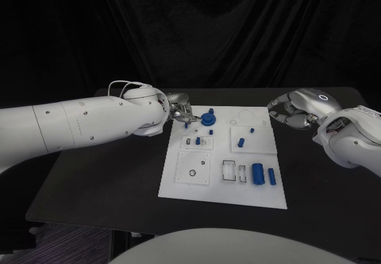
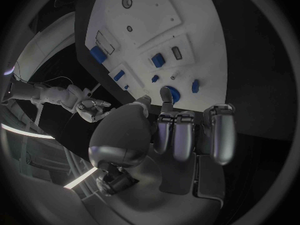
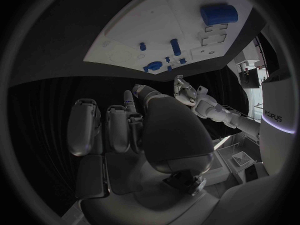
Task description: Assemble the parts on the task board
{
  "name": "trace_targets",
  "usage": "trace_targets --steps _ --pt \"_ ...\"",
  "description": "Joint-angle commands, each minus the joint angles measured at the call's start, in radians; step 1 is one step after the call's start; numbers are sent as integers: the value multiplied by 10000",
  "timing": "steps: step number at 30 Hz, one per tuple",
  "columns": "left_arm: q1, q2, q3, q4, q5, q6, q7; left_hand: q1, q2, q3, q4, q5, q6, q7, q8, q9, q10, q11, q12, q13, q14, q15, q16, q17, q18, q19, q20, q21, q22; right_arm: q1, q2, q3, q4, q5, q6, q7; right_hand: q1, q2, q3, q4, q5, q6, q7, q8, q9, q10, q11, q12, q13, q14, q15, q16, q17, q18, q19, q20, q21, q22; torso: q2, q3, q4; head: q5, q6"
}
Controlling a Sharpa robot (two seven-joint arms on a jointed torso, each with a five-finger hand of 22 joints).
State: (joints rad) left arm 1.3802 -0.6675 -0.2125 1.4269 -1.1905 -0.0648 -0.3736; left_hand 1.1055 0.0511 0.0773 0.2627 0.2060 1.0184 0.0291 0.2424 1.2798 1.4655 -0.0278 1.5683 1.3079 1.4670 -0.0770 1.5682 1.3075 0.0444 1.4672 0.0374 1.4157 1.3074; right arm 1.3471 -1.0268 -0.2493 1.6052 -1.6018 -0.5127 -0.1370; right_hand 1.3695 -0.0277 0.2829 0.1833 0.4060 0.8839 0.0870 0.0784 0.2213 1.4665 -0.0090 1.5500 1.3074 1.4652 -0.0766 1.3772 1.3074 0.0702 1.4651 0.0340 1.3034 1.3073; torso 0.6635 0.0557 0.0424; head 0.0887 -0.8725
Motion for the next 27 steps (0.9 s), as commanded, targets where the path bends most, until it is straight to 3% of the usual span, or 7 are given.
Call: trace_targets --steps 1,5,11,17,22,27 --pt "172 -2 6 -150 -300 524 296 251 15 -6 -88 119 -105 -1 46 55 1053 -91 25 2629 1038 -72 26 2633 -50 275 -87 36 2040 -22 6 7 -10 -34 9 -160 -68 7 58 -9 44 59 16 -46 -9 773 -3 -44 2394 664 23 -55 823 -124 159 12 -35 1867 0 10 -5 26 -2" --pt "276 65 5 -560 -238 998 257 641 40 72 -228 114 -241 10 -5 66 1053 -86 25 2629 1038 -68 26 2633 -40 246 -85 -15 2034 -22 35 7 -42 -34 1 -145 -73 5 60 -9 44 59 15 -47 -10 747 -3 -68 2371 662 23 -62 817 -122 155 12 -46 1863 7 15 -1 8 -2" --pt "312 299 4 -1179 -211 1430 110 723 57 40 -135 -274 -280 53 -41 52 1053 -49 25 2629 1038 -40 26 2633 -43 246 -65 -16 2051 -23 50 7 -81 -34 11 -126 -75 5 64 -10 45 59 15 -48 -11 714 -4 -99 2341 663 23 -56 822 -122 155 13 -44 1864 0 18 13 4 -2" --pt "283 654 4 -1858 -162 1848 -86 583 87 -91 124 -888 -221 69 31 138 1053 -31 25 2629 1038 -19 26 2633 -43 252 -40 -21 2072 -34 93 7 -102 -34 26 -109 -76 8 69 -11 46 60 14 -48 -12 692 -4 -120 2321 661 23 -65 813 -122 155 13 -45 1864 7 7 -7 30 -2" --pt "230 878 4 -2275 -150 2010 -110 300 68 -278 266 -926 -230 100 52 191 1053 -5 25 2629 1038 0 26 2633 -41 248 -25 -39 2079 -40 110 7 -101 -34 33 -99 -76 8 69 -11 46 60 14 -48 -12 692 -4 -120 2321 661 23 -65 813 -122 155 13 -45 1864 17 -17 5 30 -2" --pt "171 1026 4 -2564 -8 2084 -108 -81 117 -521 280 -1092 -247 112 53 227 1053 9 25 2629 1038 17 26 2633 -40 248 -8 -49 2087 -41 110 7 -91 -34 39 -101 -75 13 76 -13 48 60 13 -49 -13 677 -5 -134 2308 660 23 -69 810 -122 155 13 -46 1863 10 -6 4 24 -2"
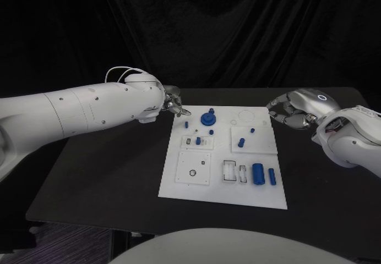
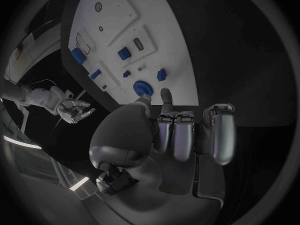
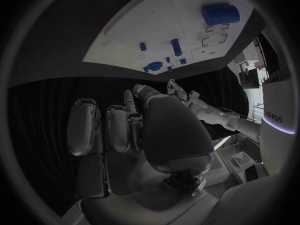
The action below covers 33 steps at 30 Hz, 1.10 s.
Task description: Assemble the parts on the task board
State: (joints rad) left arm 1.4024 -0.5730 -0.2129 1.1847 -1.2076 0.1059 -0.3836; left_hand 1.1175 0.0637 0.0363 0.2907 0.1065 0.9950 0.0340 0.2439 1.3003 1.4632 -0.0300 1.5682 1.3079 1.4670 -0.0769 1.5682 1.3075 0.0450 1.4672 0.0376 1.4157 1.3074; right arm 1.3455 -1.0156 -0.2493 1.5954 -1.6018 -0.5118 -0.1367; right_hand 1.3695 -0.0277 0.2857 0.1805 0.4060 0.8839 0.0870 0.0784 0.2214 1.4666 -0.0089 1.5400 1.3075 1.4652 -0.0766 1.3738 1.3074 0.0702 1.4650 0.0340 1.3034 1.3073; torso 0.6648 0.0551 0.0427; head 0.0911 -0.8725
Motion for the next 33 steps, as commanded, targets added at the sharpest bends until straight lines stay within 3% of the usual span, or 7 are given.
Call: trace_targets --steps 1,17,33 --pt "-64 109 8 -196 212 394 -10 -254 -2 -146 1 -123 -14 64 38 27 1075 32 26 2629 1038 17 26 2633 -44 246 -8 -56 2086 -25 -2 7 9 -34 30 -103 -76 13 48 15 48 60 13 -49 -15 677 -5 -34 2307 660 23 -35 810 -121 155 13 -47 1864 -4 3 -2 -2 -2" --pt "-456 484 8 -795 468 540 68 -491 107 -304 -13 -189 -115 90 -44 8 1075 57 26 2629 1038 37 26 2633 -24 200 9 -148 2063 -26 -23 8 47 -33 39 -109 -76 18 61 9 49 60 13 -50 -18 655 -6 -56 2286 657 22 -52 795 -117 148 12 -68 1858 7 11 3 -20 -2" --pt "-591 584 8 -928 475 315 425 -400 220 -298 -60 59 -162 111 -163 -78 1075 79 26 2629 1038 61 26 2633 -4 150 31 -241 2039 -26 -37 8 46 -33 59 -111 -78 18 68 6 49 59 13 -51 -20 608 -6 -101 2244 652 22 -75 774 -111 140 12 -94 1850 -3 6 1 -9 -2"
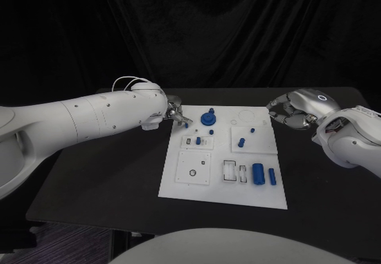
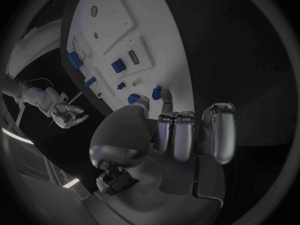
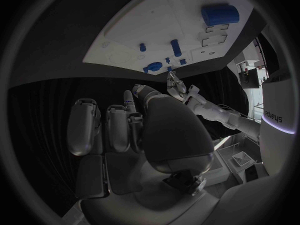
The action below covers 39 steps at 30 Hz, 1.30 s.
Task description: Assemble the parts on the task board
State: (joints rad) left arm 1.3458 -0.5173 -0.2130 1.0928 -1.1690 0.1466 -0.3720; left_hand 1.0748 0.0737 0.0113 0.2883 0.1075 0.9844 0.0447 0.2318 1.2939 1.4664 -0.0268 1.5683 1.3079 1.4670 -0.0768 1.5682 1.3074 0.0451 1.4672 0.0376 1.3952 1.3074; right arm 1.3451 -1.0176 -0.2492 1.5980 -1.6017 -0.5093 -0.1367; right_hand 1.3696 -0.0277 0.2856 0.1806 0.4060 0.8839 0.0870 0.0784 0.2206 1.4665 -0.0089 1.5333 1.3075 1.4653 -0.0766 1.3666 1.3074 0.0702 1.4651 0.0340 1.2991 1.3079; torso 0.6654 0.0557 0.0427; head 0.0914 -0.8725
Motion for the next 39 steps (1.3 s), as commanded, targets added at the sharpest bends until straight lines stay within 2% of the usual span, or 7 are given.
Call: trace_targets --steps 1,11,17,20,28,35,39 --pt "-29 29 8 -15 89 -112 336 42 126 -46 -39 71 -57 7 -53 -22 1044 49 25 2629 1038 63 26 2634 -4 147 32 -41 2038 -22 -21 7 20 -34 36 -112 -79 18 70 4 49 60 13 -52 -12 591 -6 -50 2228 649 22 -17 761 -110 137 12 -61 1841 -12 0 2 -14 -2" --pt "-55 75 8 -78 92 -103 441 251 178 -5 -75 374 -75 30 -165 -111 1044 73 25 2629 1038 88 26 2634 17 90 58 -140 2011 -22 -18 7 17 -34 45 -116 -80 18 74 3 49 60 14 -52 -13 572 -7 -68 2210 649 21 -15 763 -109 135 12 -66 1840 -24 4 -12 -35 -2" --pt "-65 143 9 -169 94 -39 447 494 216 69 -103 820 -101 54 -330 -254 1044 96 25 2629 1038 111 26 2634 24 65 81 -180 2003 -22 -17 7 16 -34 56 -118 -81 19 76 2 49 60 14 -52 -14 554 -7 -85 2194 645 21 -34 746 -109 136 12 -64 1840 -21 8 -15 -37 -2" --pt "-69 177 9 -221 94 10 442 565 219 94 -115 930 -95 55 -370 -291 1044 98 25 2629 1038 114 26 2634 24 64 86 -182 2004 -22 -17 7 16 -34 59 -120 -81 19 76 2 49 60 14 -52 -14 554 -7 -85 2194 645 21 -34 746 -109 136 12 -64 1840 -13 11 -14 -43 -2" --pt "-102 269 9 -333 95 114 435 746 212 168 -163 1150 -86 53 -449 -361 1044 96 25 2629 1038 118 26 2634 32 44 92 -217 1994 -22 -12 7 16 -34 68 -124 -82 20 80 0 49 61 13 -52 -15 536 -7 -103 2178 644 21 -38 742 -108 134 12 -69 1839 -16 5 -1 -50 -2" --pt "-156 323 9 -437 95 180 408 778 208 181 -171 1185 -86 53 -465 -374 1044 98 25 2629 1038 118 26 2634 41 25 93 -255 1982 -22 -9 7 21 -33 80 -131 -83 20 85 -2 49 62 13 -52 -16 525 -7 -114 2167 645 21 -29 750 -108 134 12 -69 1839 -10 4 -9 -54 -2" --pt "-183 340 9 -486 95 167 445 943 195 265 -226 1385 -83 51 -529 -428 1044 97 25 2629 1038 119 26 2634 49 6 94 -289 1972 -22 -15 7 25 -33 90 -140 -83 20 85 -2 49 62 13 -52 -16 525 -7 -114 2167 645 21 -29 750 -108 134 12 -69 1839 -9 3 -10 -52 -2"
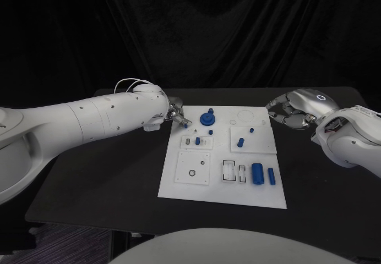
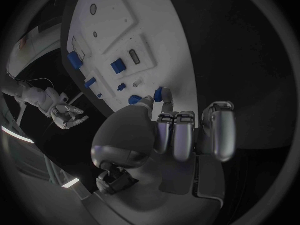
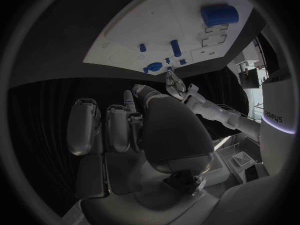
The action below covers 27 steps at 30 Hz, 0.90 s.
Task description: Assemble the parts on the task board
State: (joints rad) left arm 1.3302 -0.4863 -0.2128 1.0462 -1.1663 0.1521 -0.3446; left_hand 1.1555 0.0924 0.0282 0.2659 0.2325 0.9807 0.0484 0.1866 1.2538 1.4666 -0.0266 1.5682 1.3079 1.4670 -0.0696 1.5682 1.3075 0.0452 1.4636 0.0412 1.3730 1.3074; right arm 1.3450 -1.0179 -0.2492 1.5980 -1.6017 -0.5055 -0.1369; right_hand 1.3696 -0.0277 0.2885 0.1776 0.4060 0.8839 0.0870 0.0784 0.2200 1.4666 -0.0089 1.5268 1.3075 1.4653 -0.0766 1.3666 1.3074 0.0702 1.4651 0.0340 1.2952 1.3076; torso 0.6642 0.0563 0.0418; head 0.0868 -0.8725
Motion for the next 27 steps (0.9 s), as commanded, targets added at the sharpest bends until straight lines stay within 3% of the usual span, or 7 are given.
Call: trace_targets --steps 1,3,5,7,12,20,27 --pt "-33 33 8 -26 69 93 196 195 0 130 -25 242 -46 12 -97 -44 1042 94 26 2629 1038 44 26 2633 47 41 58 -68 1972 -21 -14 7 25 -33 55 -140 -84 20 55 27 49 62 13 -52 -9 525 -7 -49 2166 645 21 -29 750 -108 134 12 -30 1842 1 -2 0 -5 -2" --pt "-41 32 8 -29 69 50 248 274 -4 181 -55 394 -42 7 -120 -62 1042 89 26 2629 1038 42 26 2633 51 32 56 -85 1968 -21 -18 7 28 -33 57 -143 -84 20 55 27 49 62 13 -52 -9 525 -7 -49 2166 645 21 -29 750 -108 134 12 -30 1842 2 -2 0 -6 -2" --pt "-48 27 8 -27 69 2 310 518 -14 386 -139 1045 -46 -10 -181 -105 1042 76 26 2629 1038 27 26 2633 51 31 45 -86 1969 -21 -22 7 30 -33 60 -146 -84 20 55 27 49 62 13 -52 -9 525 -7 -49 2166 645 21 -29 750 -108 134 12 -30 1842 5 -3 -6 0 -2" --pt "-53 20 8 -26 69 -28 366 714 -44 616 -198 1447 -39 -27 -217 -127 1042 59 26 2629 1038 19 26 2633 54 25 35 -99 1966 -21 -25 7 31 -33 66 -149 -84 21 61 23 50 65 13 -51 -10 507 -8 -67 2149 643 21 -40 740 -108 132 12 -34 1841 3 -2 -5 0 -2" --pt "-60 -10 8 -17 69 -67 467 1070 -250 1422 -309 1546 -22 -52 -267 -147 1042 33 26 2629 1038 -8 26 2633 57 14 12 -121 1962 -21 -25 7 30 163 94 -131 -74 28 80 9 57 69 9 -49 -12 506 -11 -69 2147 642 19 -44 737 -106 129 11 -44 1839 -2 -1 -4 -1 -2" --pt "-65 -102 8 44 546 -279 717 1042 -1017 3197 -393 1749 62 -62 -173 36 1042 21 26 2629 1038 -17 26 2633 57 7 -1 -130 1962 -21 -30 7 18 359 164 -138 -52 40 119 -23 88 74 20 -50 -16 499 -10 -80 2137 638 18 -60 722 -100 120 9 -75 1830 -6 2 3 10 -2" --pt "-67 -325 8 293 803 -584 863 878 -1458 4263 -723 1798 270 -111 26 254 1042 -31 26 2629 1038 -56 26 2633 60 2 -32 -132 1960 -21 -46 7 18 387 194 -155 -44 43 137 -38 111 73 23 -51 -19 498 -7 -83 2134 637 18 -66 716 -98 117 9 -85 1827 -12 0 14 3 -2"
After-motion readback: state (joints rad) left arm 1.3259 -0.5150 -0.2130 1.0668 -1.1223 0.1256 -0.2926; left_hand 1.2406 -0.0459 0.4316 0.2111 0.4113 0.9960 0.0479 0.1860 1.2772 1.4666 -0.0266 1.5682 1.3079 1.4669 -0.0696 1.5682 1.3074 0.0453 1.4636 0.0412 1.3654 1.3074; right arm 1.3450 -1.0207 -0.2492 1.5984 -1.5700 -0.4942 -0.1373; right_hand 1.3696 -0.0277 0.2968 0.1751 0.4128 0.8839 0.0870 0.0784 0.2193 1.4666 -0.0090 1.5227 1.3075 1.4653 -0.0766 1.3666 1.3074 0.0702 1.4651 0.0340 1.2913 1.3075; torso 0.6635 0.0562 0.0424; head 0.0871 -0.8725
